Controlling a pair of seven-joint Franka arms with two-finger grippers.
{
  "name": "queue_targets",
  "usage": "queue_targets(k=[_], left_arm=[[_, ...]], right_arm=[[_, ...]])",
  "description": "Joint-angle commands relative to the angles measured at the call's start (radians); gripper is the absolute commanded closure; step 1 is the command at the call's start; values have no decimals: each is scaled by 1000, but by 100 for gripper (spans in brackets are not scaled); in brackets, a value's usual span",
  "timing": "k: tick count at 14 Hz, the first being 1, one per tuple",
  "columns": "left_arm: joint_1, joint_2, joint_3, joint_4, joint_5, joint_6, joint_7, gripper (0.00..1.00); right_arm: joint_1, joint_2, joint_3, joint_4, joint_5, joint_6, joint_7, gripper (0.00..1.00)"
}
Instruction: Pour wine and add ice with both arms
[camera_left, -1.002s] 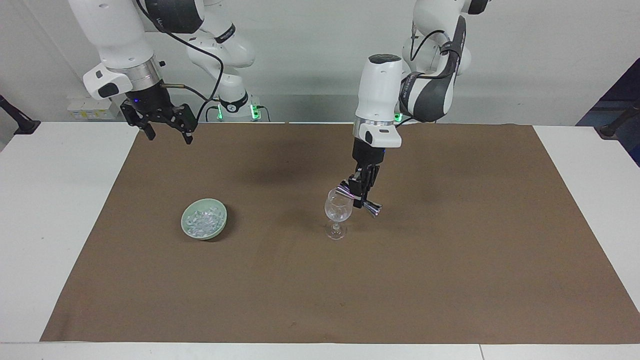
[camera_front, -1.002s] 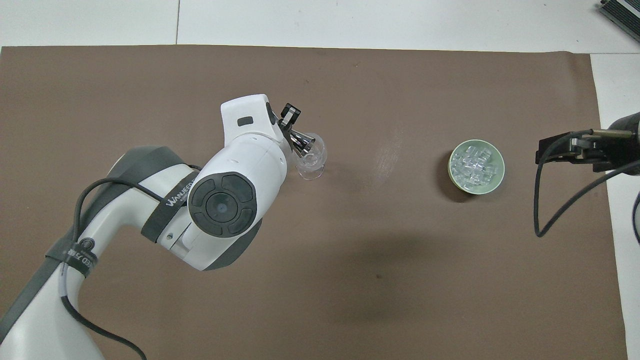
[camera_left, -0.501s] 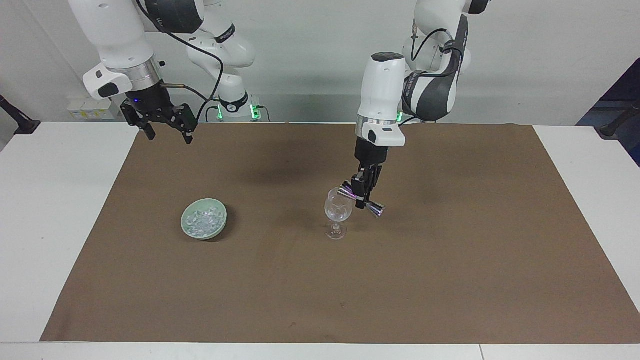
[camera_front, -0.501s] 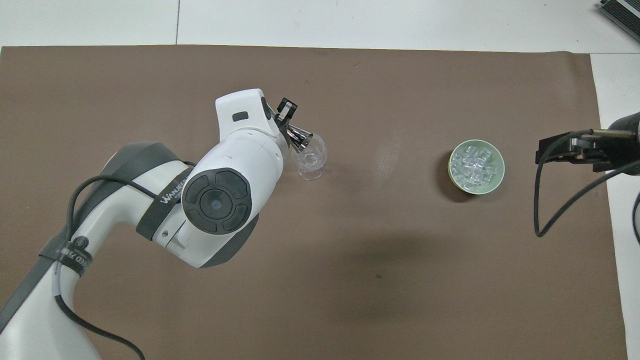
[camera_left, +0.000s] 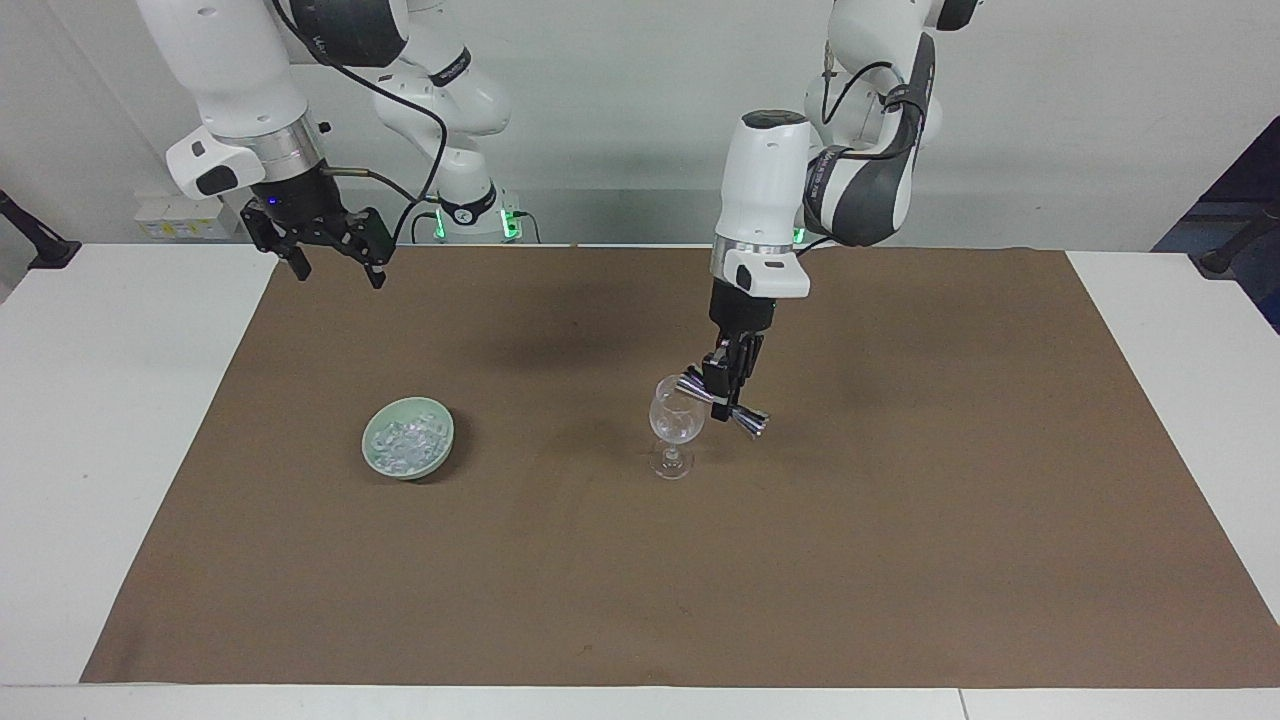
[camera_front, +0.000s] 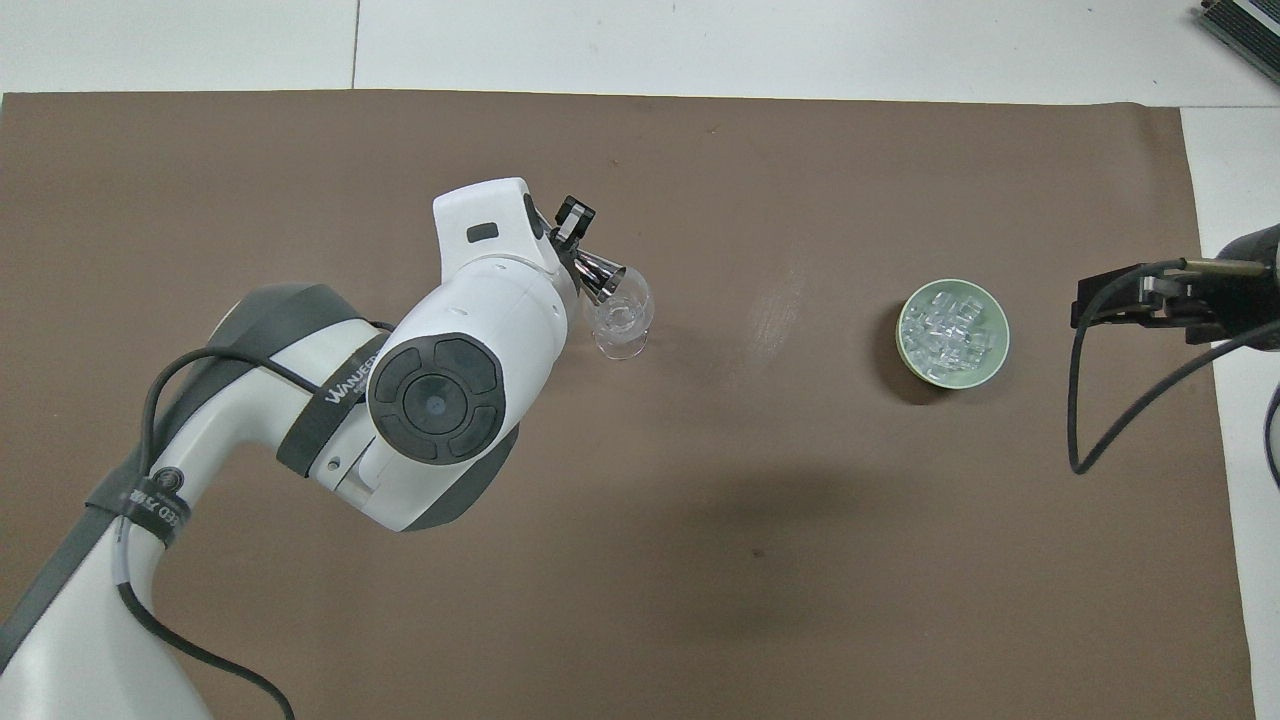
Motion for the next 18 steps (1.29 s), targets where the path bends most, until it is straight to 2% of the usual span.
queue_targets(k=[1, 5, 8, 12, 18], left_arm=[[-3, 8, 8, 9, 26, 18, -9, 100], [-2, 2, 6, 9, 21, -1, -8, 100], [3, -12, 1, 10, -30, -79, 3, 100], [7, -48, 1, 9, -200, -165, 64, 100], [89, -96, 6, 15, -524, -326, 240, 100]], right_arm=[[-21, -19, 9, -23, 6, 12, -26, 0], [-21, -19, 9, -23, 6, 13, -26, 0], [-21, -19, 9, -23, 6, 12, -26, 0], [-21, -19, 9, -23, 6, 12, -26, 0], [-21, -19, 9, -23, 6, 12, -26, 0]])
